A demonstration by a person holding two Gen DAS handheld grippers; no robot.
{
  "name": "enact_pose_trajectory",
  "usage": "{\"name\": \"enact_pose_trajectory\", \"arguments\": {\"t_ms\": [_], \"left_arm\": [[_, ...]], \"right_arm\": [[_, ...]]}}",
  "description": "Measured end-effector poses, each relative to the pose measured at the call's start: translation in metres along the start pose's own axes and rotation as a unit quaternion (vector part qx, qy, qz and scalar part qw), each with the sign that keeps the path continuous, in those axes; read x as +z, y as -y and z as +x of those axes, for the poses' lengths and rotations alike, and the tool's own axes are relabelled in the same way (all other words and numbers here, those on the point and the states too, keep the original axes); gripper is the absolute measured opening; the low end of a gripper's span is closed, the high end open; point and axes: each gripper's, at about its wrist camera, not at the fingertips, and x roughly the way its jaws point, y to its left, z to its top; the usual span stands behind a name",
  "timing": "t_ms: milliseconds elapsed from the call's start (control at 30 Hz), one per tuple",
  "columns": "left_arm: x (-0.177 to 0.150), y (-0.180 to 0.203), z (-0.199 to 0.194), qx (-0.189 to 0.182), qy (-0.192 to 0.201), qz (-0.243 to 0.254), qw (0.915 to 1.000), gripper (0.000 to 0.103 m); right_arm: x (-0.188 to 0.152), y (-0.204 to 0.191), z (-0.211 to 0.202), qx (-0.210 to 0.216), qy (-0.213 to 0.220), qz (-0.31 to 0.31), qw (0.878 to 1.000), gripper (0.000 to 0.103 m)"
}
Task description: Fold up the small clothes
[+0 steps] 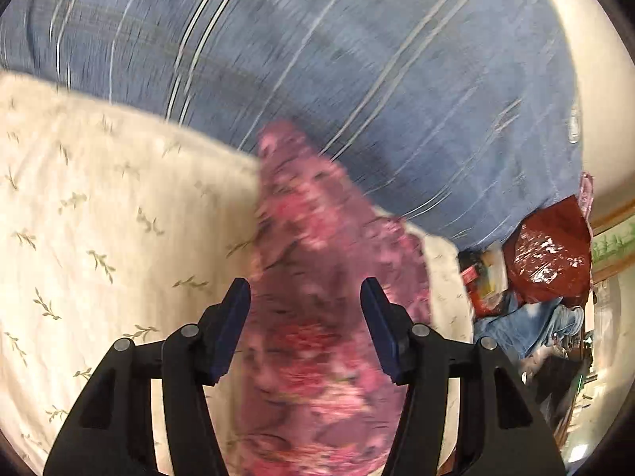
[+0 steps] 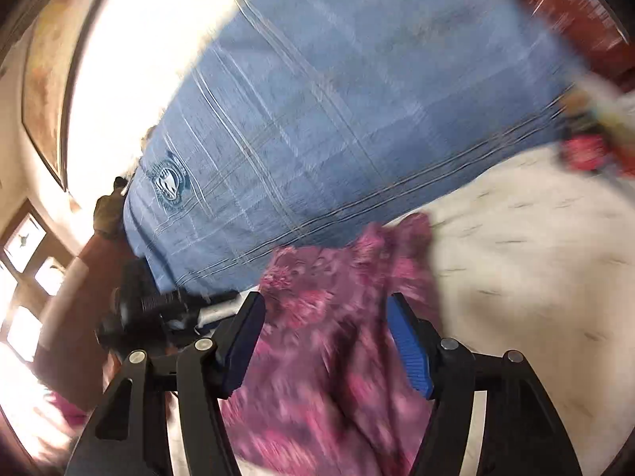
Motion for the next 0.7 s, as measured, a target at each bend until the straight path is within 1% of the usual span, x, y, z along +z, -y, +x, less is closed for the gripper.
{"name": "enact_pose_trajectory", "arguments": {"t_ms": [33, 67, 100, 133, 167, 200, 233, 267, 300, 333, 367, 400, 467, 500, 533, 567, 633, 667, 700], "left_arm": [[0.0, -0.003, 0.004, 0.001, -0.004, 0.001, 1.0, 0.056], [0.0, -0.004, 0.008, -0.001, -0.005, 0.001, 1.0, 0.056], [-0.001, -0.005, 0.009, -0.002, -0.008, 0.0, 1.0, 0.056], [0.0, -0.007, 0.01, -0.006, -0.011, -0.001, 0.9999, 0.056], [0.003, -0.008, 0.011, -0.011, -0.014, -0.002, 0.9998, 0.056], [0.007, -0.007, 0.016, -0.009, -0.02, 0.005, 0.9997, 0.056], [0.006, -0.002, 0.024, -0.006, -0.023, 0.009, 0.9997, 0.056], [0.007, 0.004, 0.034, -0.001, -0.029, 0.017, 0.9994, 0.056], [0.008, 0.007, 0.043, 0.01, -0.037, 0.021, 0.999, 0.056], [0.008, 0.004, 0.043, 0.014, -0.039, 0.021, 0.9989, 0.056], [0.007, 0.009, 0.043, 0.008, -0.039, 0.026, 0.9989, 0.055], [0.006, 0.014, 0.042, 0.006, -0.032, 0.03, 0.999, 0.055], [0.001, 0.023, 0.03, 0.011, 0.004, 0.046, 0.9989, 0.055], [-0.002, 0.028, 0.029, 0.02, 0.018, 0.055, 0.9982, 0.055], [-0.004, 0.03, 0.032, 0.03, 0.022, 0.058, 0.9976, 0.055], [-0.007, 0.034, 0.045, 0.046, 0.017, 0.071, 0.9963, 0.055], [-0.011, 0.039, 0.065, 0.081, 0.001, 0.093, 0.9924, 0.057], [-0.016, 0.043, 0.079, 0.103, -0.013, 0.105, 0.9891, 0.057], [-0.019, 0.045, 0.08, 0.11, -0.007, 0.112, 0.9875, 0.057]], "right_arm": [[0.013, 0.004, 0.026, -0.009, -0.023, 0.015, 1.0, 0.066], [0.017, 0.007, 0.043, -0.012, -0.04, 0.021, 0.999, 0.062], [0.027, 0.012, 0.065, -0.026, -0.066, 0.023, 0.997, 0.061], [0.032, 0.012, 0.086, -0.065, -0.084, 0.01, 0.994, 0.064], [0.034, 0.012, 0.096, -0.082, -0.093, 0.0, 0.992, 0.065], [0.035, 0.014, 0.108, -0.09, -0.11, -0.007, 0.99, 0.065], [0.033, 0.016, 0.122, -0.094, -0.137, -0.009, 0.986, 0.064], [0.029, 0.018, 0.135, -0.116, -0.163, -0.016, 0.98, 0.064], [0.027, 0.017, 0.138, -0.116, -0.17, -0.019, 0.978, 0.061], [0.027, 0.013, 0.136, -0.109, -0.16, -0.033, 0.981, 0.032], [0.028, 0.008, 0.13, -0.092, -0.152, -0.042, 0.983, 0.01], [0.03, 0.005, 0.123, -0.083, -0.143, -0.046, 0.985, 0.01], [0.036, -0.009, 0.097, -0.067, -0.092, -0.08, 0.99, 0.01], [0.039, -0.012, 0.086, -0.068, -0.071, -0.092, 0.991, 0.009], [0.042, -0.011, 0.078, -0.075, -0.055, -0.091, 0.992, 0.009], [0.044, -0.004, 0.078, -0.087, -0.052, -0.085, 0.991, 0.009], [0.043, 0.015, 0.096, -0.133, -0.08, -0.084, 0.984, 0.009], [0.036, 0.029, 0.11, -0.153, -0.11, -0.079, 0.979, 0.01], [0.031, 0.035, 0.115, -0.158, -0.125, -0.072, 0.977, 0.01]]}}
